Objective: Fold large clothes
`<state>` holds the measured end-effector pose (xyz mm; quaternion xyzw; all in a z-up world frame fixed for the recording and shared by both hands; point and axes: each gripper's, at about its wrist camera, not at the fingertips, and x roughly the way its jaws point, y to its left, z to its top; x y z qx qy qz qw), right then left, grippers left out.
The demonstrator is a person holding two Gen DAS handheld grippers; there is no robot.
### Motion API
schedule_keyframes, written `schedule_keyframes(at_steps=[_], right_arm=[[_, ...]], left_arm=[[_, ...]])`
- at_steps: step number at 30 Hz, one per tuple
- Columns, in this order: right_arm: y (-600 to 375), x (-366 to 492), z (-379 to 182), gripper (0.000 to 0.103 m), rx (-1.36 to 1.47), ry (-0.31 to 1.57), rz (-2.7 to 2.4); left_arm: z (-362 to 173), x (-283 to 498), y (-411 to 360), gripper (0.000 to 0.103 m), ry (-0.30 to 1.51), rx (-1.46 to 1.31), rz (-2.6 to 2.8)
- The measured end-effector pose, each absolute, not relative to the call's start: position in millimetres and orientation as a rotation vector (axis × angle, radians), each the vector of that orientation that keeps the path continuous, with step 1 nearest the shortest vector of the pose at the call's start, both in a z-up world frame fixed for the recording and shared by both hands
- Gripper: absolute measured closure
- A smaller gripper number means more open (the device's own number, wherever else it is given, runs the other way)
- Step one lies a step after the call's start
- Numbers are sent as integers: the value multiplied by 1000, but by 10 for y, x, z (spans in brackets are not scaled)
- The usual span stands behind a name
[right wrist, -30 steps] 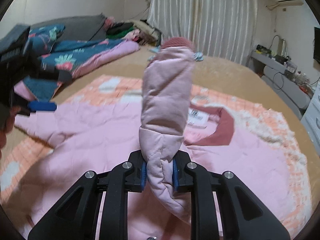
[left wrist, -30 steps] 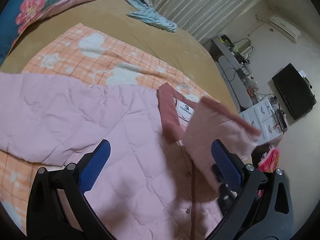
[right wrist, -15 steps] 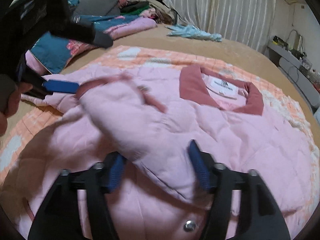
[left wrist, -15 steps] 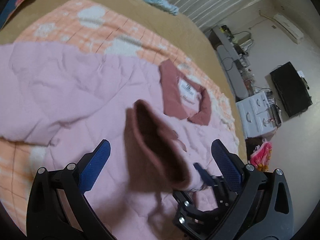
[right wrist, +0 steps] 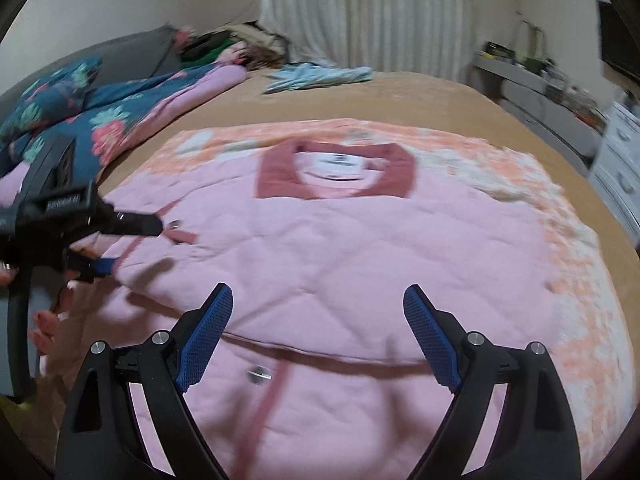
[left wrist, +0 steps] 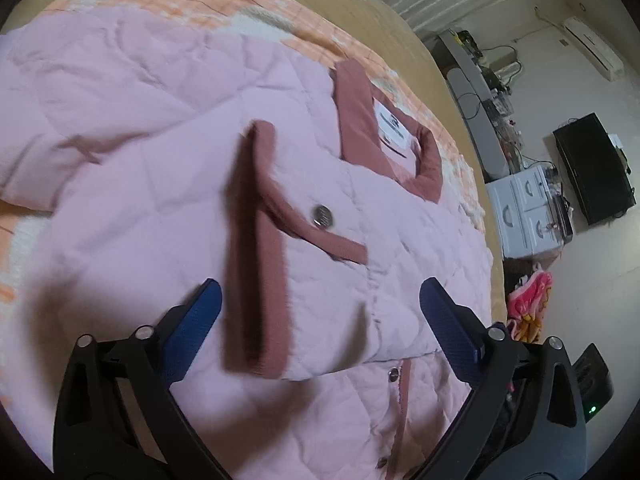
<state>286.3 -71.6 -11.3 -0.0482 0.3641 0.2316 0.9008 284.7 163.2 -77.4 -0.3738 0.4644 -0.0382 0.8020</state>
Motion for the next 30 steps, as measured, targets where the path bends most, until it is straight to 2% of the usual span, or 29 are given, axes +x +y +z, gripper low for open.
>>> schedule_keyframes(at_steps=[1,2,3,4,6,11,14,17,23,30], right_arm=[[-806,2881,-113,17,-84,755,462],[-930,2887,-116,17,-59,760,443],[-1018,2902,-120,17,-42,765,429],[-1100,2916,-127,17,-28,770,411],[-1300,2948,-156,17,-1,782,373],[-1700,3097,-140,17,53,787,295],[-1871,3216,-95,15,89,788,274],[-1842,3335,-143,15,62,820,283],[-1667,3501,-223,15,9,857,311],[-1556,3739,-467,15,-15,955,318]], left_arm=[[-773,2855,1582,29,999,-780,-73],[-751,2866,1505,38,1003,-723,-49],[-728,2876,1453,63,1001,-684,-38],[-700,2878,1409,77,991,-641,-22],[-574,2880,1346,93,955,-539,-9],[-7,2898,1392,94,809,-376,4],[143,2936,1457,94,785,-354,9],[17,3007,1525,94,826,-313,37],[-561,2964,1655,94,948,-333,73],[-715,2911,1630,92,979,-300,80]])
